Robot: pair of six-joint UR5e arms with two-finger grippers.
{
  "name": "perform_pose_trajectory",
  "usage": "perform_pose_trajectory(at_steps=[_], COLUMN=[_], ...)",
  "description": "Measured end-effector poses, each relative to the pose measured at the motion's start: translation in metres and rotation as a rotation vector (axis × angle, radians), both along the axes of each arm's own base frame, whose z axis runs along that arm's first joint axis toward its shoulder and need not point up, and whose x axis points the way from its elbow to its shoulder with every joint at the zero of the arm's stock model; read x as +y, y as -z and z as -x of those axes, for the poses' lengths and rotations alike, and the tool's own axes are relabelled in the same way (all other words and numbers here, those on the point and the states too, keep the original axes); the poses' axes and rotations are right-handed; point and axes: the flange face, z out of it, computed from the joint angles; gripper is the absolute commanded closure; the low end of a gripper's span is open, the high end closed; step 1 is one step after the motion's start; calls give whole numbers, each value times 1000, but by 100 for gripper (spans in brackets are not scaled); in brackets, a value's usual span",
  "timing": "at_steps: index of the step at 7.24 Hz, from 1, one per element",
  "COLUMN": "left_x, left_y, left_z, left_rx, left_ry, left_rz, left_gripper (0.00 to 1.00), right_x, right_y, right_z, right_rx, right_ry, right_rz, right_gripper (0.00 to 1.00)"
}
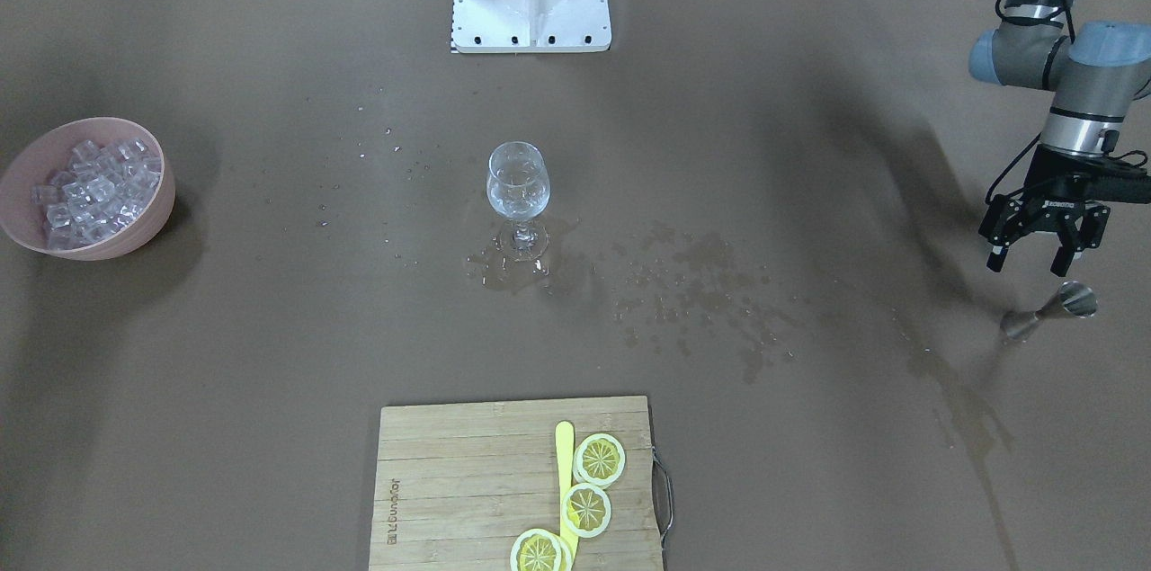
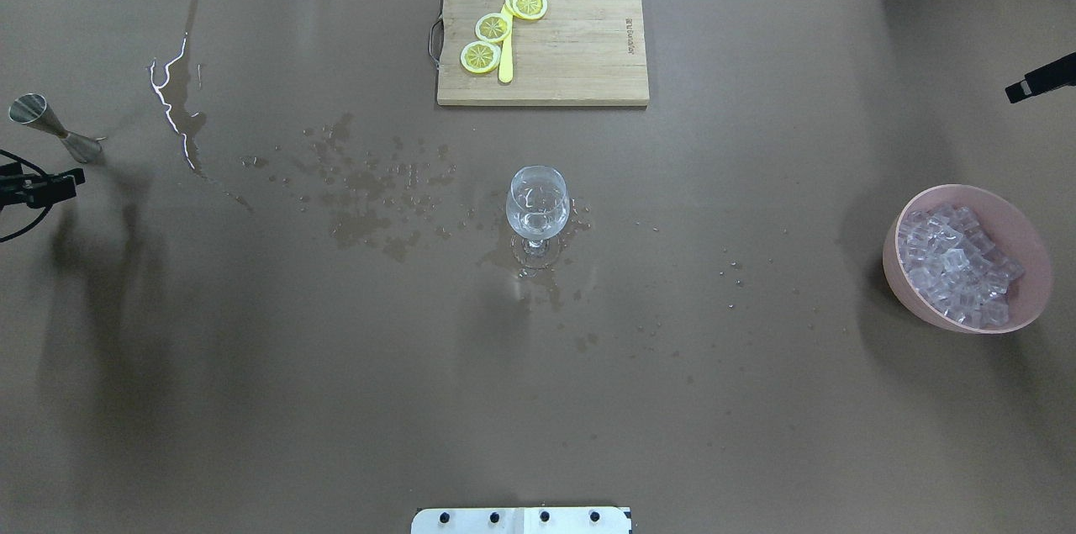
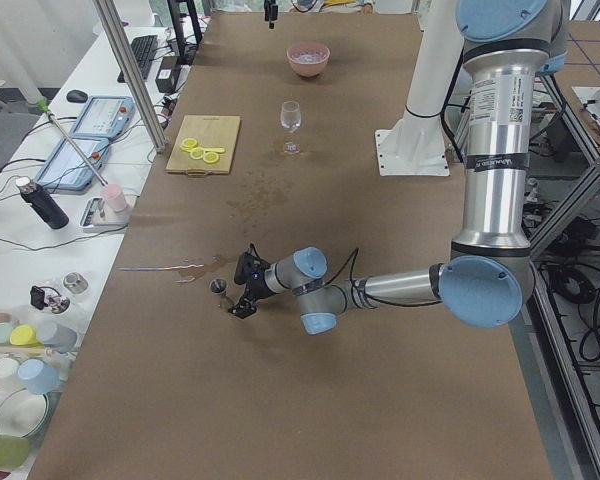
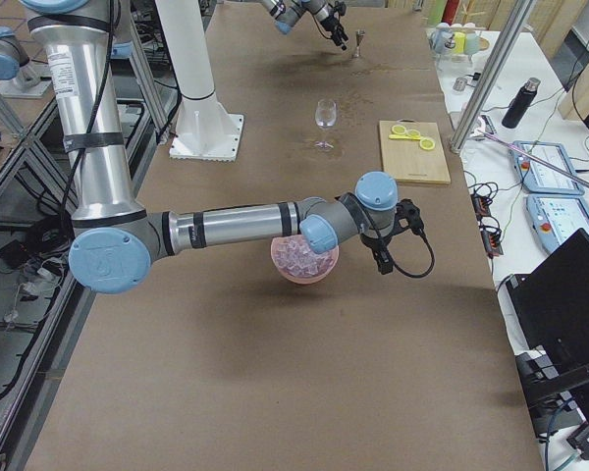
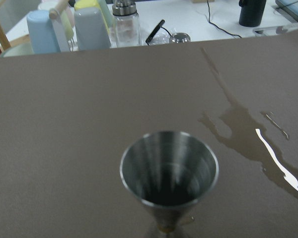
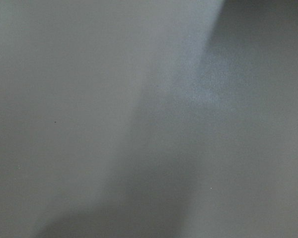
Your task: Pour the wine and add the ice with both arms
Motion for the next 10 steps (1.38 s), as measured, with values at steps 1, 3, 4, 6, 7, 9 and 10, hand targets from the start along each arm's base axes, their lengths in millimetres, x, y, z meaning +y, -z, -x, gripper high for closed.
perform_pose_trajectory(at_steps=[1,3,4,6,7,9,10], left_x=[9,9,10,10,10,7,6], left_y=[2,2,1,-1,-2,-4,-4], left_z=[29,118,152,183,188,191,191], left_rx=[51,140,144,162,166,158,151], left_ry=[-59,-135,-167,-201,-197,-176,-168], left_rz=[40,104,110,141,161,181,181], left_gripper=[1,1,1,1,1,1,1], right_x=[-1,5,17,63,91,140,152], right_y=[7,31,38,34,30,30,28], right_z=[5,36,54,72,80,113,126], right_rx=[2,3,-7,-12,-4,44,85], right_ry=[-10,-46,-48,-11,21,124,179], right_rz=[2,36,69,113,131,122,71], right_gripper=[0,0,1,6,8,12,13])
